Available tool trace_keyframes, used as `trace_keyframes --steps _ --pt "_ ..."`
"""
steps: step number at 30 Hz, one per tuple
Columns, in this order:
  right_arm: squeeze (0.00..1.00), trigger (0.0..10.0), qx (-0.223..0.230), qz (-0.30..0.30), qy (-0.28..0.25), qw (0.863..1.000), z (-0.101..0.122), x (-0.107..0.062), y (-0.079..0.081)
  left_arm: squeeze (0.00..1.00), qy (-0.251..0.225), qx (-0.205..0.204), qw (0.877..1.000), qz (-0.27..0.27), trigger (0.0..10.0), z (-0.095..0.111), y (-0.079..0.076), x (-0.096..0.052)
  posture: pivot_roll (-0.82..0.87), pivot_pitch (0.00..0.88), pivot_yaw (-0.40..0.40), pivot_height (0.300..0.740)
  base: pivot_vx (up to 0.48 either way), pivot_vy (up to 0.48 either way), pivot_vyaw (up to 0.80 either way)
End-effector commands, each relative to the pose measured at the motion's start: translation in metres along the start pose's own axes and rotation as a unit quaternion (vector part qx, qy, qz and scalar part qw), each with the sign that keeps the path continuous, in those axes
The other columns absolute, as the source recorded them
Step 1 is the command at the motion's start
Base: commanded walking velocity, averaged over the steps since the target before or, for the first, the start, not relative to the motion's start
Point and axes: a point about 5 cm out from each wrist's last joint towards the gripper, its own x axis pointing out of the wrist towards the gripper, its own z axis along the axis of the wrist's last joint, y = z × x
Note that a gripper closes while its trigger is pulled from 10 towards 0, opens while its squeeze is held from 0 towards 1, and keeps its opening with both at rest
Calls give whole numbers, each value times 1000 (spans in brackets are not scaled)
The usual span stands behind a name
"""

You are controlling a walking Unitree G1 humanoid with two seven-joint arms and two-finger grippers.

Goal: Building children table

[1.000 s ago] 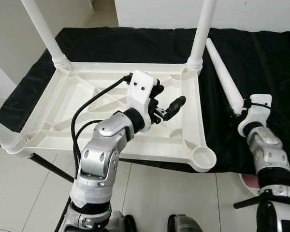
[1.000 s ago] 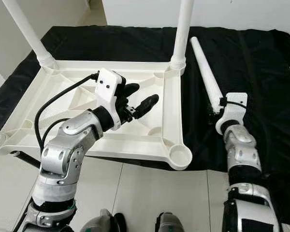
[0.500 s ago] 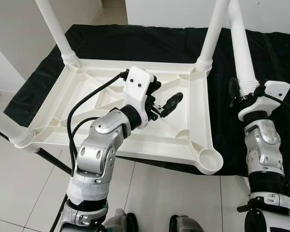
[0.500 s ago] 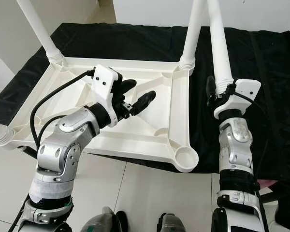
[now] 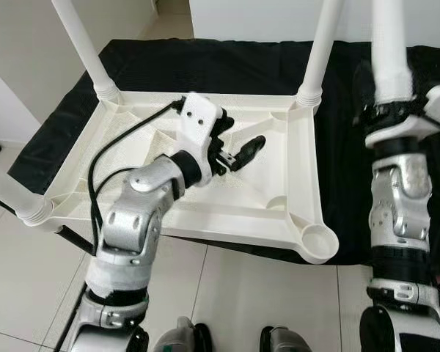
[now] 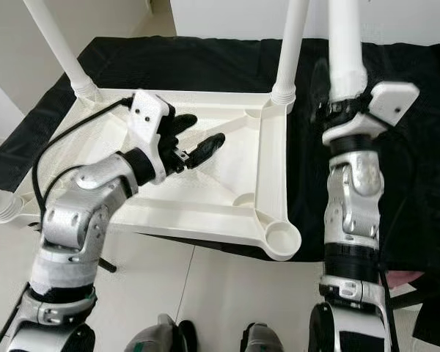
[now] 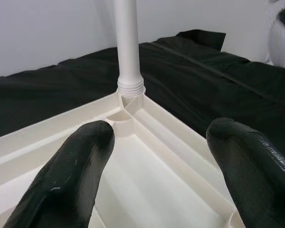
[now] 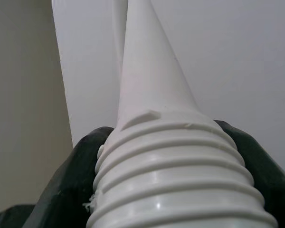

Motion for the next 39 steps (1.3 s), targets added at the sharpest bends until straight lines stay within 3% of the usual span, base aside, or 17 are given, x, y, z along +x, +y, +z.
trace_keyframes --steps 1,10,11,12,13,21,24,29,30,39 --pt "0 10000 -10 27 -47 999 17 10 9 0 11 -4 1000 -15 10000 -3 3 -2 -93 111 158 740 0 0 0" --pt "0 10000 -9 52 -73 996 29 17 15 0 16 -3 999 -33 10000 -2 9 -4 -87 110 153 740 0 0 0" --pt "0 10000 -8 66 -64 996 26 14 19 90 14 -18 999 -44 10000 0 10 -4 -88 109 151 740 0 0 0" --pt "0 10000 -8 66 -64 996 26 14 19 90 14 -18 999 -44 10000 0 10 -4 -88 109 151 740 0 0 0" --pt "0 10000 -7 75 -54 996 23 10 22 1000 9 -34 998 -51 10000 2 11 -4 -87 110 146 740 0 0 0" --pt "0 10000 -2 110 0 994 5 -10 33 1000 -9 -84 993 -86 10000 14 18 -4 -90 113 140 740 0 0 0" --pt "0 10000 4 131 35 991 -5 -27 40 1000 -13 -113 989 -96 10000 20 22 1 -96 122 138 740 0 0 0" --pt "0 10000 6 140 49 989 -8 -35 44 1000 -11 -140 985 -97 10000 22 25 3 -98 128 141 740 0 0 0" --pt "0 10000 7 142 54 988 -8 -38 45 0 -9 -143 985 -99 10000 22 25 3 -98 131 141 740 0 0 0" --pt "0 10000 10 140 62 988 -8 -41 46 0 -4 -156 981 -112 10000 26 23 4 -80 132 139 740 0 0 0"
